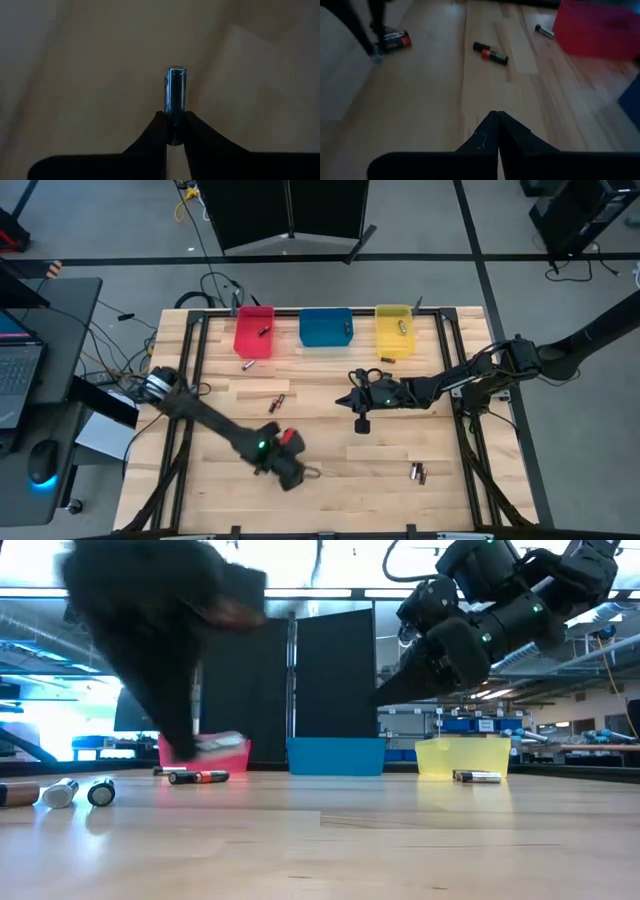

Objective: Sort batteries
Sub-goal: Put the silver battery into the yellow bin

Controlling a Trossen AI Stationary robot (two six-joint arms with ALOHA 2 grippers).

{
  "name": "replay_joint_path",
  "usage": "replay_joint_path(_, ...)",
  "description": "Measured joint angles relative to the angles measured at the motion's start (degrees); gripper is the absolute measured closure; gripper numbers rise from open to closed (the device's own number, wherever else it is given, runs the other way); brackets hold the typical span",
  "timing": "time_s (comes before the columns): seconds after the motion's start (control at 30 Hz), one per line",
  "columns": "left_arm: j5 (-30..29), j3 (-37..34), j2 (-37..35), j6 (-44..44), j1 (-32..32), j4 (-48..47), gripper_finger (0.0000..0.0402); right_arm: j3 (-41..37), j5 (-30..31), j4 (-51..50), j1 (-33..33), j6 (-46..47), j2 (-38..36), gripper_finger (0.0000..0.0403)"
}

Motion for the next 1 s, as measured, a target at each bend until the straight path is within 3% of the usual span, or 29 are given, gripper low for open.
replay_joint_path(0.17, 0.42, -5.86, -0.09, 8.81, 4.86, 10.31, 0.0358, -4.0, -0.03, 2.16, -0.98, 0.38, -0.11, 0.0393)
replay_joint_path(0.43, 3.37, -13.03, -0.98, 22.14, 12.93, 29.04, 0.0358, -12.29, -3.48, 15.12, -3.06, 6.59, -0.11, 0.0393)
replay_joint_path(0.7, 12.75, -22.35, -5.97, 33.52, 24.53, 51.05, 0.0358, -12.98, -3.56, 16.77, -3.08, 11.32, -0.19, 0.0393)
replay_joint_path(0.87, 23.53, -29.09, -8.51, 35.26, 31.62, 69.86, 0.0358, -13.0, -3.72, 19.45, -4.25, 13.45, -1.69, 0.0393)
replay_joint_path(1.0, 28.74, -32.54, -8.64, 36.16, 36.87, 81.96, 0.0358, -11.22, -3.74, 22.05, -6.23, 16.07, -2.07, 0.0392)
